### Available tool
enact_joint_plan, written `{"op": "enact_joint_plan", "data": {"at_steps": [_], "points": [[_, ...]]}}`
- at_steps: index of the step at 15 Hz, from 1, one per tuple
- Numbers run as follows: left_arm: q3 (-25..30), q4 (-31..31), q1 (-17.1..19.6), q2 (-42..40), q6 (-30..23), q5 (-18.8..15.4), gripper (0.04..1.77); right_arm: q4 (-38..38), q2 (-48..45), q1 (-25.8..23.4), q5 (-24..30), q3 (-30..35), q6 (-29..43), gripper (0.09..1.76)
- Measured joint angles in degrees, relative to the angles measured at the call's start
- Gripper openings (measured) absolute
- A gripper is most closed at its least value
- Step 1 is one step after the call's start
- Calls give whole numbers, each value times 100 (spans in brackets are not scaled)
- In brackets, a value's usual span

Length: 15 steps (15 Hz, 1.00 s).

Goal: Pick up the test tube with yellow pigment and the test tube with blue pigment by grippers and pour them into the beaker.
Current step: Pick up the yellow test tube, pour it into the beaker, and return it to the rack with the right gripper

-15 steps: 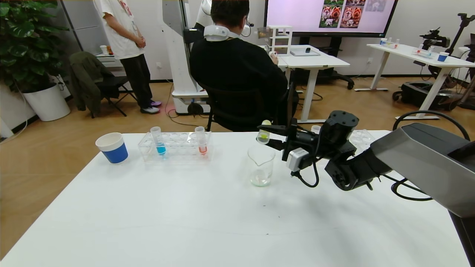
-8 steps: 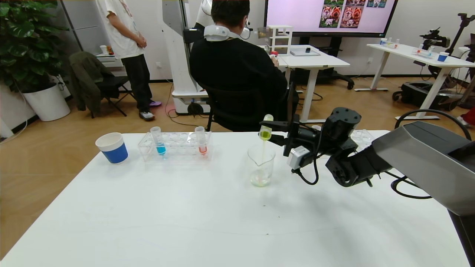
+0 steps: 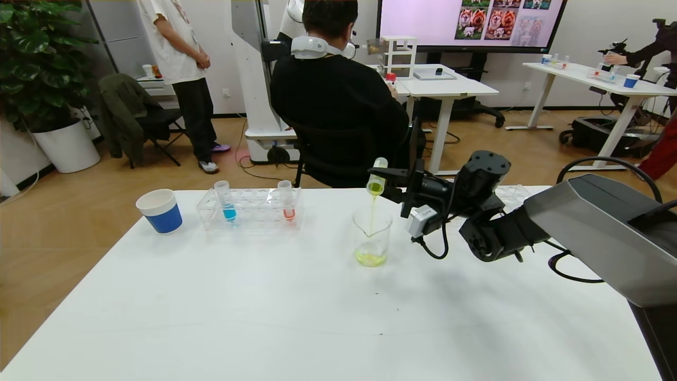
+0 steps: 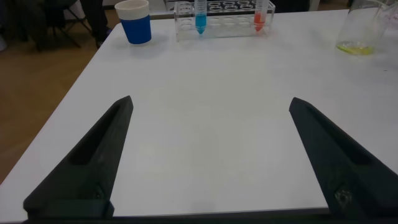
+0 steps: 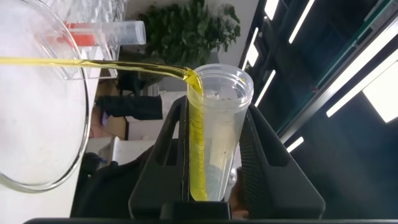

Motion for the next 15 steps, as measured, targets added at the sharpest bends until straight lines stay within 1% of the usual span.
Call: {"op": "enact_joint_plan", "data": {"at_steps": [5,7,15], "points": [[0,0,0,0,0,2,175,6,63,0,9,-341,-162,49],[0,2,0,0,0,4,175,1,63,0,35,-358,-201,49],[0,2,0,0,-2,0,175,20,7,2,105,-295,-791,49]]}}
